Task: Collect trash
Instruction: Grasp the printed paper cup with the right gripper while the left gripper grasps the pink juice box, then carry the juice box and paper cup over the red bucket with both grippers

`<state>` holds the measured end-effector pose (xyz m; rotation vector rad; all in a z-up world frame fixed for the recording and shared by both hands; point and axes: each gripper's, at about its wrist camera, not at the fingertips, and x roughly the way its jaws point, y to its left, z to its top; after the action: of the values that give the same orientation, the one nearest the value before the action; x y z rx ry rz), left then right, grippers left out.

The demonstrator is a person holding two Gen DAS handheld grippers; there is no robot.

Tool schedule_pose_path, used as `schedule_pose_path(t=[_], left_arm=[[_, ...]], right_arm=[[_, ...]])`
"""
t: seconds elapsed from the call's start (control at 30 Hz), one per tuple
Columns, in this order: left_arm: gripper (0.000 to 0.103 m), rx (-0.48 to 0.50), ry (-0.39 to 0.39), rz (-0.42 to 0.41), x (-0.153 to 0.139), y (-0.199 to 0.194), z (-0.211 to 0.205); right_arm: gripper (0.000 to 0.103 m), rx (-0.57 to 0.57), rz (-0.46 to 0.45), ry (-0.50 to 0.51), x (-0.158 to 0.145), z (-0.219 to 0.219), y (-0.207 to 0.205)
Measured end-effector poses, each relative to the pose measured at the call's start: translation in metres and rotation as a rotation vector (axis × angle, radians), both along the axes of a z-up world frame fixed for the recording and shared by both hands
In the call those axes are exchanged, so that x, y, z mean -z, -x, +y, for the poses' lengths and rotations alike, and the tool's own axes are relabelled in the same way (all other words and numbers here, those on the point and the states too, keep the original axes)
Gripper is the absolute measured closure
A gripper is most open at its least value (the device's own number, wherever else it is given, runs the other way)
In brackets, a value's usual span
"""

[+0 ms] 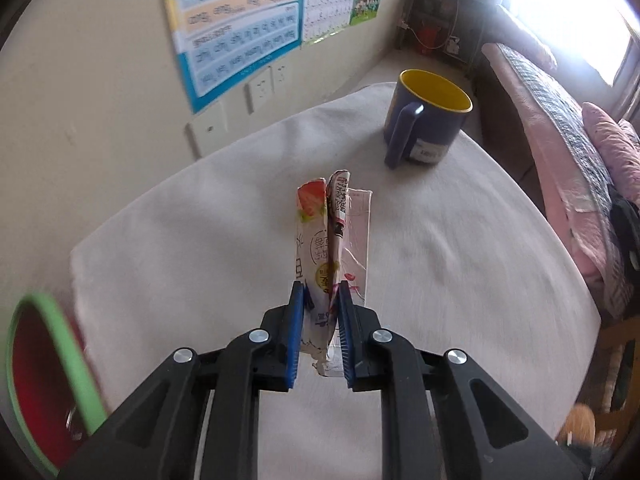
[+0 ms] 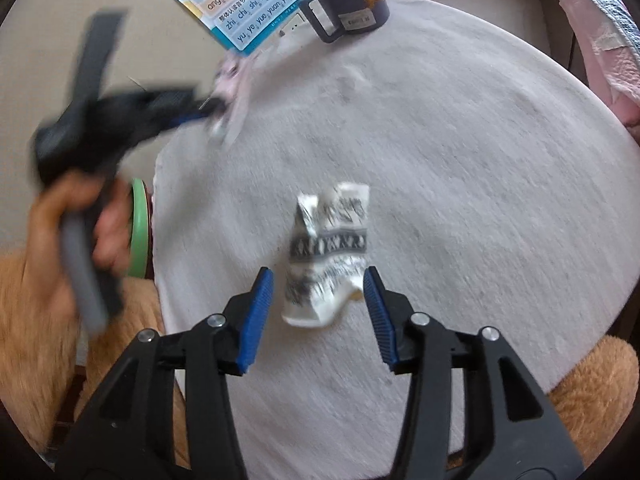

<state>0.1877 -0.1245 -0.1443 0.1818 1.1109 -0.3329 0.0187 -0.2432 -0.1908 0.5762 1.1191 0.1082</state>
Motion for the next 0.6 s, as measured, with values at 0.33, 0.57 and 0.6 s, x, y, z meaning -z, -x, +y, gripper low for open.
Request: schedule_pose_path(t=[0.33,0.57,0.6], left_arm=[[0.088,-0.12,0.031,0.036,-0.013,0.083,0.093],[0.088,-0.174,0.068,-0.014,-0.033,0.111,0.131],[0.088,-0.177,0.071,-0.022,-0.036,0.112,0.133]], right_arm=[[0.044,0.005,0.07,0.11,0.018,0.021,-0.026],[0.06,-0.023,0.045,0.162,0.001,0.038,-0.019],[0.06,-0.024,0.033,0.165,-0.004,0.04,-0.019]])
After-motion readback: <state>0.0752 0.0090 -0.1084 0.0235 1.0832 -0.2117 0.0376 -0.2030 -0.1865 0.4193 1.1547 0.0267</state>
